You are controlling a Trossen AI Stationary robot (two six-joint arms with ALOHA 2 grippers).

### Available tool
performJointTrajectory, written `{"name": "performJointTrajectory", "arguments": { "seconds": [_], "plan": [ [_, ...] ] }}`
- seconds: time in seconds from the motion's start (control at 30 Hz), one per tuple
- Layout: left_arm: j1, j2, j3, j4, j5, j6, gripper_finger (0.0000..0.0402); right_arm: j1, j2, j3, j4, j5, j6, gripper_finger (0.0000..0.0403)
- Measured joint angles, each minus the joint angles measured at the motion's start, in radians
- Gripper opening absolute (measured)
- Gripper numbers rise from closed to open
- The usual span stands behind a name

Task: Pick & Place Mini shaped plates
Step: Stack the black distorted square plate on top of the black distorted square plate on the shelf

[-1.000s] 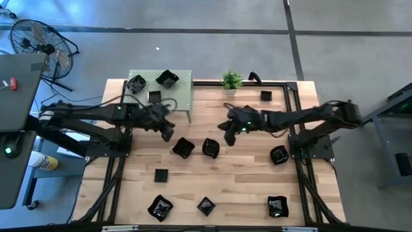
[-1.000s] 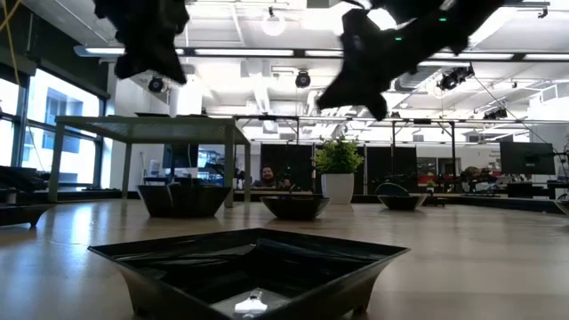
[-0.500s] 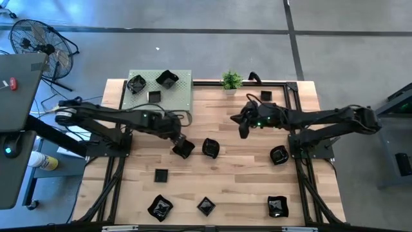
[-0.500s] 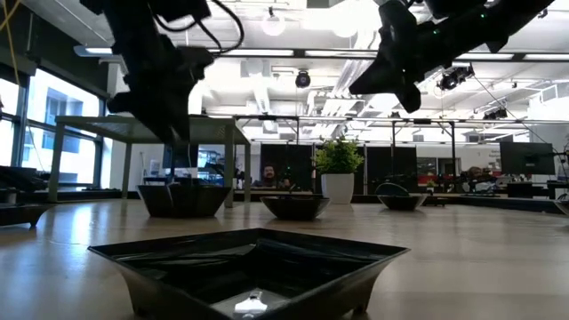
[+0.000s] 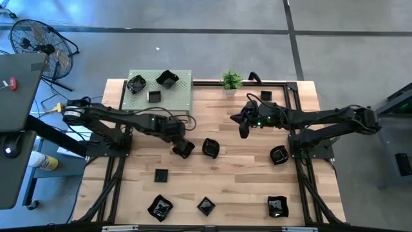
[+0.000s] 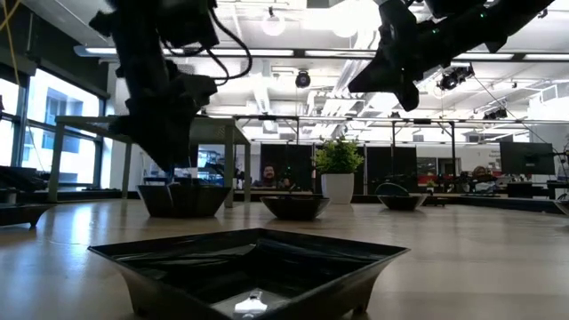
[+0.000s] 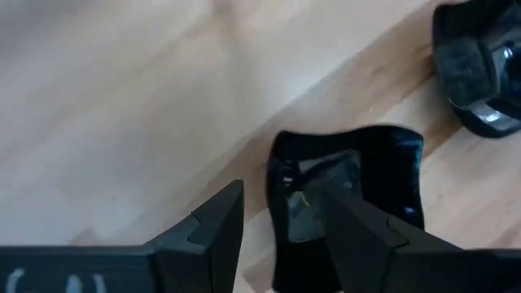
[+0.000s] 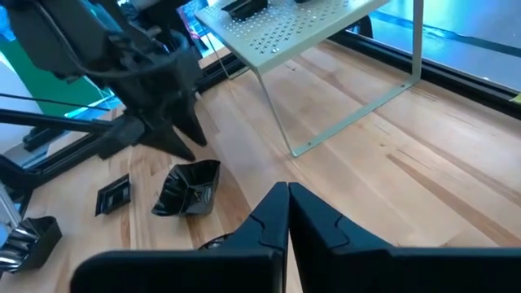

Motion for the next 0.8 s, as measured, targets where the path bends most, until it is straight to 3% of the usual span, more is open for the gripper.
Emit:
{"name": "performJointTrajectory", "arguments": {
  "seconds": [0.17, 0.43, 0.8],
  "plan": [
    [0.000, 0.001, -0.082, 0.083, 0.035, -0.060, 0.0159, 0.000, 0.000, 0.000, 0.008, 0.000, 0.000, 0.0002],
    [0.000, 0.001, -0.096, 0.082, 0.034, -0.059, 0.0154, 0.000, 0.001, 0.000, 0.029, 0.000, -0.005, 0.0002],
    [0.000, 0.001, -0.096, 0.082, 0.043, -0.048, 0.0039, 0.000, 0.001, 0.000, 0.029, 0.002, -0.025, 0.0002]
  ]
}}
